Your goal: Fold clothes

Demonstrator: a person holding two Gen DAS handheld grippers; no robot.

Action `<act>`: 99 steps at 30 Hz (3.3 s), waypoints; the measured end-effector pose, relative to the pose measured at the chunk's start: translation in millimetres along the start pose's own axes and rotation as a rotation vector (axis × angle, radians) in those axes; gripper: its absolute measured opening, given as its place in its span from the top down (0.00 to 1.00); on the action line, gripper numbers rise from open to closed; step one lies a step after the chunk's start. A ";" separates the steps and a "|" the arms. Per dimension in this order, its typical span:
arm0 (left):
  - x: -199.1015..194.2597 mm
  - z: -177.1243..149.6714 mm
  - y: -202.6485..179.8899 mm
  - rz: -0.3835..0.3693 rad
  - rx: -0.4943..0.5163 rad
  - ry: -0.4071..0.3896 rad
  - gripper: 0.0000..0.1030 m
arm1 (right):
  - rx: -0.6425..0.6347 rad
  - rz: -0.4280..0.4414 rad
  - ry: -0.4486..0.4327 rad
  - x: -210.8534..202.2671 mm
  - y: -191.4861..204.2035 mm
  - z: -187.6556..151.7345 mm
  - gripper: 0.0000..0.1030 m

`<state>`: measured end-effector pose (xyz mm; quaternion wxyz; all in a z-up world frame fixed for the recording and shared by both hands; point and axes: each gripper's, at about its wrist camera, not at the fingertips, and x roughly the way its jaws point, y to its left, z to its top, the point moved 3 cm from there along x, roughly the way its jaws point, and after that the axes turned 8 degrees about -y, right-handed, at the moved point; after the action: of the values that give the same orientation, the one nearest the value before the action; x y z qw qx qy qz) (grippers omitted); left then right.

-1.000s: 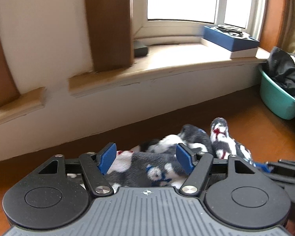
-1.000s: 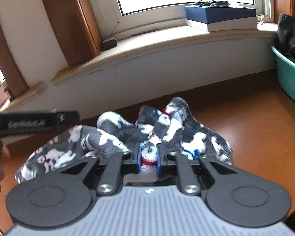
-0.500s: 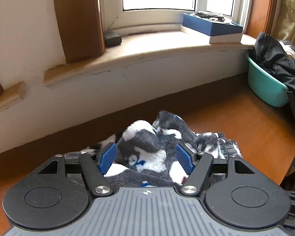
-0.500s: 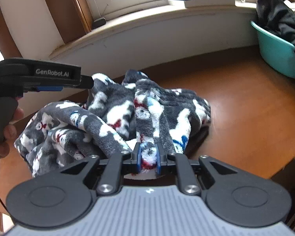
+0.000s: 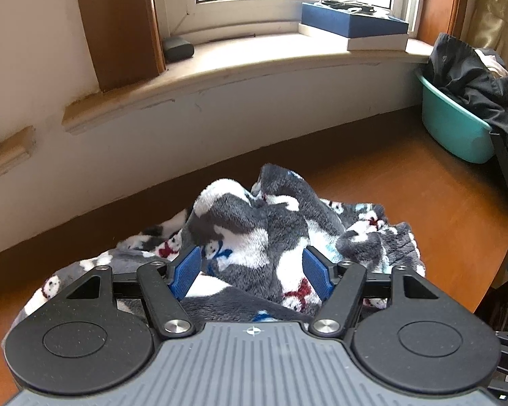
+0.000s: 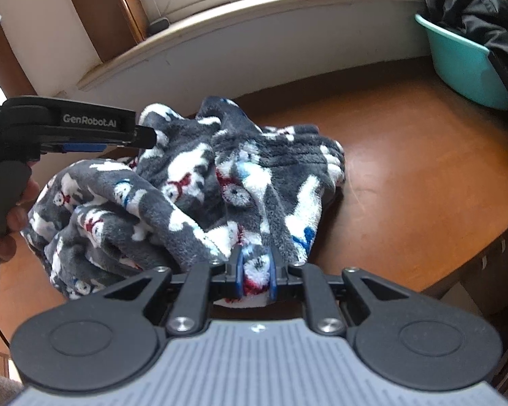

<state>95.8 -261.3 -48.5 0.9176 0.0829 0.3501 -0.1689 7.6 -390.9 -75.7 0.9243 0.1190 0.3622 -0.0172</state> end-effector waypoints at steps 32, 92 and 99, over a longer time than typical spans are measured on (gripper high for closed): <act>-14.5 -37.5 48.0 0.085 -0.072 0.036 0.31 | -0.174 -0.075 -0.047 11.8 9.0 22.7 0.72; 24.9 35.9 24.1 -0.010 0.045 -0.067 0.27 | 0.014 -0.095 -0.059 72.4 -6.2 36.8 0.44; 25.5 33.6 27.7 0.001 0.039 -0.060 0.27 | 0.036 -0.048 -0.037 78.4 -11.6 31.8 0.79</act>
<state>144.4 -251.1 -39.8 0.9261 0.0959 0.3188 -0.1775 85.2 -405.3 -108.4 0.9279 0.1265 0.3474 -0.0481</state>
